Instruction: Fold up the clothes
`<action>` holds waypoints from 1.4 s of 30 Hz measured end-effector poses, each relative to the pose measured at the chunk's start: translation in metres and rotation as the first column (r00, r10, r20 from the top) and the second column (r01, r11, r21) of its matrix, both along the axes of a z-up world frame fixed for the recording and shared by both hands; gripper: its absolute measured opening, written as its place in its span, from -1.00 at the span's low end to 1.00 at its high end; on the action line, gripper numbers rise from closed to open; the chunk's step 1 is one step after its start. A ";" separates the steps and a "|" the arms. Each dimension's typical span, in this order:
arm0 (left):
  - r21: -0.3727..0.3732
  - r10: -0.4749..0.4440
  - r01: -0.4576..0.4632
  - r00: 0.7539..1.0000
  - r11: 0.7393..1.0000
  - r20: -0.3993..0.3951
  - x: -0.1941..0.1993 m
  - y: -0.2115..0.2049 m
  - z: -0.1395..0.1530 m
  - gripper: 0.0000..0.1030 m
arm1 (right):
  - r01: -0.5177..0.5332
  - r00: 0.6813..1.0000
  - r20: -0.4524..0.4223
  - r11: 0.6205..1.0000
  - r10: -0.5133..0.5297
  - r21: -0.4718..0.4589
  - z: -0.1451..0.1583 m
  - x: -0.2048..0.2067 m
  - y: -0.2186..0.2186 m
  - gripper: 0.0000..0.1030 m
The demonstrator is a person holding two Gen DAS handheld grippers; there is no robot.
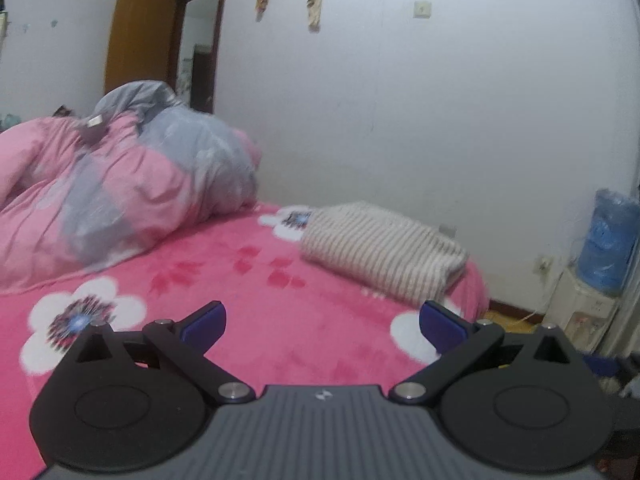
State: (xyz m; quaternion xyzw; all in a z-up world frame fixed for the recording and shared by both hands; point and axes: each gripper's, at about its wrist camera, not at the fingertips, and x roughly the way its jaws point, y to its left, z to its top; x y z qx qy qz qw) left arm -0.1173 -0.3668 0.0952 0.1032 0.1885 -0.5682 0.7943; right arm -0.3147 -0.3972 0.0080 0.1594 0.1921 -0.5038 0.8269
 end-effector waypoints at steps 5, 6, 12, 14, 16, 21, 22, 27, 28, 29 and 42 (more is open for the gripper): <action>0.024 -0.003 0.002 1.000 1.000 0.024 -0.010 0.017 0.000 1.00 | 0.067 0.998 -0.012 0.998 -0.067 0.007 0.011 0.000 0.024 0.97; 0.035 -0.001 0.001 1.000 0.999 0.016 -0.010 0.018 0.000 1.00 | 0.084 0.996 -0.021 0.996 -0.084 0.013 0.012 0.000 0.026 0.97; 0.075 -0.009 0.011 1.000 0.997 -0.020 -0.013 0.018 0.003 1.00 | 0.157 0.987 -0.037 0.987 -0.155 0.046 0.018 -0.005 0.035 0.97; 0.079 -0.007 0.010 0.999 0.997 -0.038 -0.015 0.017 0.004 1.00 | 0.177 0.984 -0.027 0.982 -0.176 0.059 0.021 -0.009 0.036 0.97; 0.076 -0.012 0.016 0.999 0.997 -0.044 -0.017 0.017 0.005 1.00 | 0.197 0.980 -0.017 0.978 -0.196 0.072 0.024 -0.014 0.036 0.97; 0.080 -0.017 0.018 1.000 0.997 -0.019 -0.025 0.015 0.008 1.00 | 0.250 0.968 -0.020 0.967 -0.250 0.037 0.029 -0.021 0.040 0.97; 0.081 -0.020 0.022 1.000 0.996 -0.023 -0.025 0.015 0.009 1.00 | 0.252 0.967 -0.027 0.967 -0.252 0.025 0.029 -0.021 0.041 0.97; 0.087 -0.032 0.036 0.998 0.996 -0.046 -0.025 0.013 0.008 1.00 | 0.226 0.972 -0.062 0.974 -0.226 -0.004 0.029 -0.016 0.042 0.97; 0.091 -0.034 0.038 0.998 0.995 -0.046 -0.026 0.012 0.007 1.00 | 0.223 0.972 -0.068 0.975 -0.223 -0.009 0.029 -0.015 0.042 0.97; 0.093 -0.035 0.039 0.998 0.995 -0.044 -0.026 0.012 0.007 1.00 | 0.222 0.972 -0.077 0.975 -0.222 -0.014 0.028 -0.013 0.042 0.97; 0.103 -0.038 0.043 0.998 0.994 -0.050 -0.026 0.011 0.005 1.00 | 0.214 0.974 -0.078 0.977 -0.213 0.007 0.031 -0.007 0.037 0.97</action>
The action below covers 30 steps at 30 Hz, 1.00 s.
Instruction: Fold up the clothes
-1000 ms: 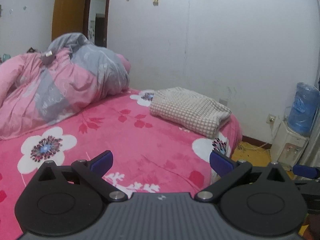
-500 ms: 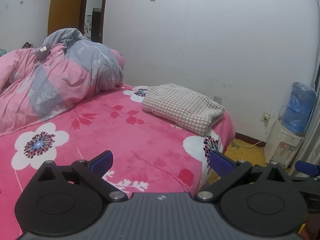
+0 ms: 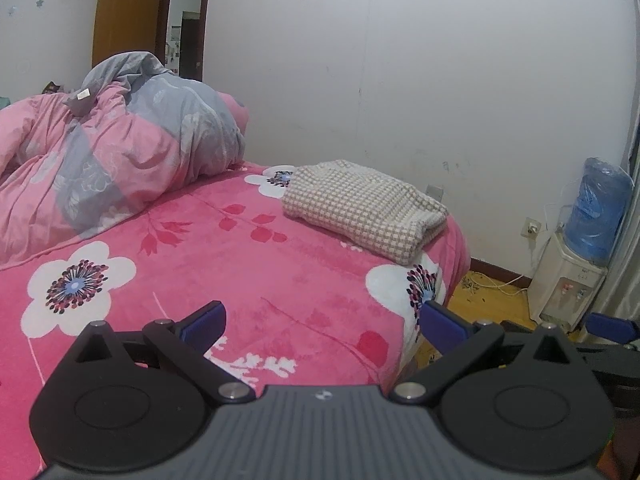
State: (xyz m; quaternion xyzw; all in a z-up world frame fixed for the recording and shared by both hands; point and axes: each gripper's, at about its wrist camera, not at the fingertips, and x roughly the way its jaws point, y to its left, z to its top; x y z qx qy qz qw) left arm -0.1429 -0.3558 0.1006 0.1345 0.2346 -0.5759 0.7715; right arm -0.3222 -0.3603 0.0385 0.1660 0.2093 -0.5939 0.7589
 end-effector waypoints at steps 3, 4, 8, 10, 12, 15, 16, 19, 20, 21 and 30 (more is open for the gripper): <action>0.004 -0.003 0.003 1.000 1.000 -0.002 0.000 -0.001 -0.001 1.00 | 0.002 1.000 0.008 1.000 -0.002 0.011 0.000 0.001 -0.001 0.97; 0.005 -0.004 0.004 1.000 1.000 -0.002 -0.001 -0.001 -0.001 1.00 | 0.002 1.000 0.010 1.000 -0.002 0.013 0.000 0.001 -0.002 0.97; 0.005 -0.007 0.007 1.000 1.000 0.002 -0.002 -0.001 -0.001 1.00 | 0.005 1.000 0.012 1.000 -0.005 0.019 0.000 0.000 -0.003 0.97; 0.004 -0.009 0.009 1.000 1.000 0.004 -0.003 -0.002 -0.001 1.00 | 0.008 1.000 0.013 1.000 -0.008 0.022 0.000 -0.001 -0.004 0.97; 0.004 -0.011 0.011 1.000 1.000 0.004 -0.004 -0.002 -0.001 1.00 | 0.013 1.000 0.014 1.000 -0.014 0.027 -0.001 -0.002 -0.005 0.97; 0.005 -0.014 0.014 1.000 1.000 0.006 -0.006 -0.003 -0.001 1.00 | 0.021 1.000 0.015 0.999 -0.022 0.033 -0.002 -0.004 -0.006 0.97; 0.005 -0.015 0.015 1.000 1.000 0.007 -0.006 -0.003 -0.001 1.00 | 0.023 1.000 0.016 0.999 -0.024 0.033 -0.002 -0.005 -0.006 0.97; 0.005 -0.019 0.019 1.000 1.000 0.006 -0.008 -0.004 0.000 1.00 | 0.029 0.999 0.016 0.999 -0.029 0.033 -0.003 -0.006 -0.006 0.97; 0.004 -0.021 0.021 1.000 1.000 0.005 -0.008 -0.004 0.000 1.00 | 0.031 0.999 0.016 0.999 -0.031 0.033 -0.003 -0.007 -0.006 0.97; 0.004 -0.023 0.023 1.000 1.000 0.004 -0.009 -0.004 0.000 1.00 | 0.031 0.999 0.016 0.999 -0.032 0.035 -0.003 -0.007 -0.006 0.97; 0.005 -0.028 0.027 1.000 1.000 0.015 -0.012 -0.003 0.000 1.00 | 0.037 0.999 0.009 0.999 -0.037 0.036 -0.003 -0.009 -0.008 0.97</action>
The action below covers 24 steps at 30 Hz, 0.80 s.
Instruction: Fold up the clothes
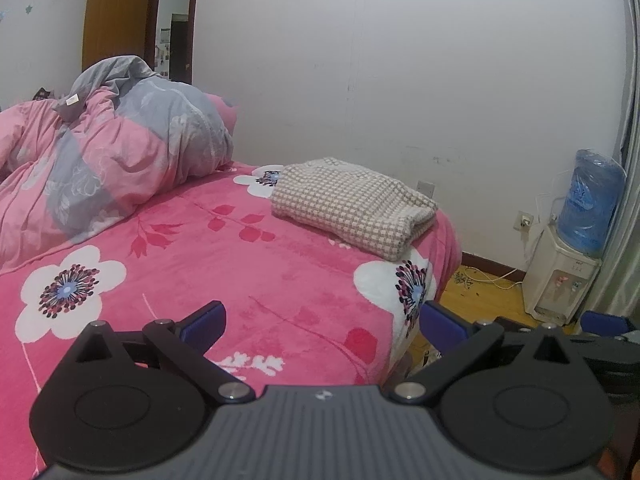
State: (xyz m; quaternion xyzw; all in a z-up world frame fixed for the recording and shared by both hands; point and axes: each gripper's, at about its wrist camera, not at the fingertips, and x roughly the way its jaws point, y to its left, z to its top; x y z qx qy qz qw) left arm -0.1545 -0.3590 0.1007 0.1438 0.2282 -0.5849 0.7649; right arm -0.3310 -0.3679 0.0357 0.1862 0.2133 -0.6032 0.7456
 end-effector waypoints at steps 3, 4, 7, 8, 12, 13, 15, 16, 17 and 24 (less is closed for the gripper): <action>-0.001 0.000 0.000 1.000 1.000 0.000 0.000 0.001 0.000 1.00 | 0.003 1.000 -0.002 1.000 -0.003 0.001 0.000 0.000 -0.001 0.97; 0.000 0.000 0.000 1.000 1.000 0.001 0.000 0.001 0.000 1.00 | 0.004 1.000 -0.004 1.000 -0.004 0.000 0.000 0.000 0.000 0.97; 0.001 0.001 -0.001 1.000 1.000 0.003 0.000 0.000 0.000 1.00 | 0.006 1.000 -0.010 1.000 -0.006 -0.006 0.000 0.000 0.000 0.97; 0.000 0.001 -0.001 1.000 1.000 0.005 0.000 0.000 0.001 1.00 | 0.007 1.000 -0.011 1.000 -0.007 -0.007 0.000 0.000 0.000 0.97; 0.000 0.003 -0.003 1.000 1.000 0.008 -0.001 0.000 0.001 1.00 | 0.007 1.000 -0.015 1.000 -0.007 -0.004 0.000 0.001 0.000 0.97; 0.000 0.004 -0.004 1.000 1.000 0.008 -0.001 0.000 0.001 1.00 | 0.007 1.000 -0.018 1.000 -0.007 -0.004 -0.001 0.001 0.000 0.97; 0.001 0.005 -0.005 1.000 1.000 0.009 -0.002 0.000 0.001 1.00 | 0.008 1.000 -0.024 1.000 -0.009 -0.005 -0.001 0.002 0.000 0.97; 0.001 0.006 -0.006 1.000 1.000 0.009 -0.002 -0.001 0.001 1.00 | 0.009 1.000 -0.026 1.000 -0.009 -0.006 -0.001 0.002 0.000 0.97; 0.001 0.006 -0.006 1.000 1.000 0.008 -0.002 0.000 0.000 1.00 | 0.010 1.000 -0.028 1.000 -0.010 -0.006 -0.002 0.002 0.000 0.97; 0.000 0.010 -0.010 1.000 1.000 0.005 0.000 0.002 0.001 1.00 | 0.008 0.999 -0.037 1.000 -0.009 -0.006 -0.002 0.005 0.000 0.97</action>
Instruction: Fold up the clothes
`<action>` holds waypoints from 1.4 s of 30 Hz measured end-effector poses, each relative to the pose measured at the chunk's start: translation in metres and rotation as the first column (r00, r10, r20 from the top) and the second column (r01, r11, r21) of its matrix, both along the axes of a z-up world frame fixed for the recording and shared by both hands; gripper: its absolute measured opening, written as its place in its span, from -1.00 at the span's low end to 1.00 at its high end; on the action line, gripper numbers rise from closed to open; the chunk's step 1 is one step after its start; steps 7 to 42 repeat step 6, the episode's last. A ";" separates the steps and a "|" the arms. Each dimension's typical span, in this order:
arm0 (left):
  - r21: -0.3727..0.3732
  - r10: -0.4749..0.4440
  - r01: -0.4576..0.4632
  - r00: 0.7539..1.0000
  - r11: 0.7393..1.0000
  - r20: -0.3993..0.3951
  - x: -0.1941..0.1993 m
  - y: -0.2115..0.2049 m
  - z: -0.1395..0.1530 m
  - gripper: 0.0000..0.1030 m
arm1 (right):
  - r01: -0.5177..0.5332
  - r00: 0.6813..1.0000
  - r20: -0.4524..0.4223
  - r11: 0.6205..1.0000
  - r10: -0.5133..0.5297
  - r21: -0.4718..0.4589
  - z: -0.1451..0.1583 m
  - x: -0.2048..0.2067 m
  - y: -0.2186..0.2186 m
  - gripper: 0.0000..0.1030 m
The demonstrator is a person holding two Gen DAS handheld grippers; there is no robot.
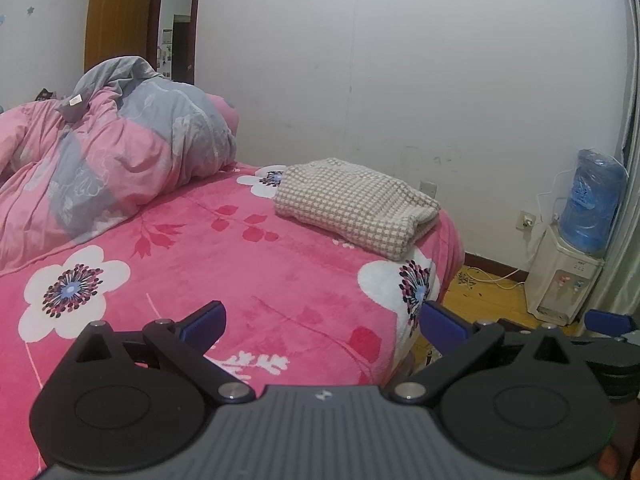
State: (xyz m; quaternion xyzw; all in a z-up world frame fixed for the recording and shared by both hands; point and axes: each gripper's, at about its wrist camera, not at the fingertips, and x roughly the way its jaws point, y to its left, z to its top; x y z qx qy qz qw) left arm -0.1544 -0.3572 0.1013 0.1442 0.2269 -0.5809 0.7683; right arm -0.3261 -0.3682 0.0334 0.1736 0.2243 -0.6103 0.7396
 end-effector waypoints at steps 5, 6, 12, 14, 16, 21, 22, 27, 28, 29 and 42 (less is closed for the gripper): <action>-0.002 0.004 -0.004 1.000 1.000 -0.001 0.001 0.001 0.000 1.00 | -0.004 1.000 -0.007 1.000 0.004 -0.001 0.000 0.002 0.001 0.97; -0.003 0.004 -0.004 1.000 1.000 0.000 0.002 0.001 0.000 1.00 | -0.005 1.000 -0.009 1.000 0.005 -0.001 0.000 0.002 0.001 0.97; -0.003 0.004 -0.004 1.000 1.000 0.000 0.002 0.001 0.000 1.00 | -0.005 1.000 -0.009 1.000 0.005 -0.001 0.000 0.002 0.001 0.97; -0.003 0.004 -0.004 1.000 1.000 0.000 0.002 0.001 0.000 1.00 | -0.005 1.000 -0.009 1.000 0.005 -0.001 0.000 0.002 0.001 0.97; -0.003 0.004 -0.004 1.000 1.000 0.000 0.002 0.001 0.000 1.00 | -0.005 1.000 -0.009 1.000 0.005 -0.001 0.000 0.002 0.001 0.97; -0.003 0.004 -0.004 1.000 1.000 0.000 0.002 0.001 0.000 1.00 | -0.005 1.000 -0.009 1.000 0.005 -0.001 0.000 0.002 0.001 0.97; -0.003 0.004 -0.004 1.000 1.000 0.000 0.002 0.001 0.000 1.00 | -0.005 1.000 -0.009 1.000 0.005 -0.001 0.000 0.002 0.001 0.97; -0.003 0.004 -0.004 1.000 1.000 0.000 0.002 0.001 0.000 1.00 | -0.005 1.000 -0.009 1.000 0.005 -0.001 0.000 0.002 0.001 0.97; -0.003 0.004 -0.004 1.000 1.000 0.000 0.002 0.001 0.000 1.00 | -0.005 1.000 -0.009 1.000 0.005 -0.001 0.000 0.002 0.001 0.97; -0.003 0.004 -0.004 1.000 1.000 0.000 0.002 0.001 0.000 1.00 | -0.005 1.000 -0.009 1.000 0.005 -0.001 0.000 0.002 0.001 0.97; -0.003 0.004 -0.004 1.000 1.000 0.000 0.002 0.001 0.000 1.00 | -0.005 1.000 -0.009 1.000 0.005 -0.001 0.000 0.002 0.001 0.97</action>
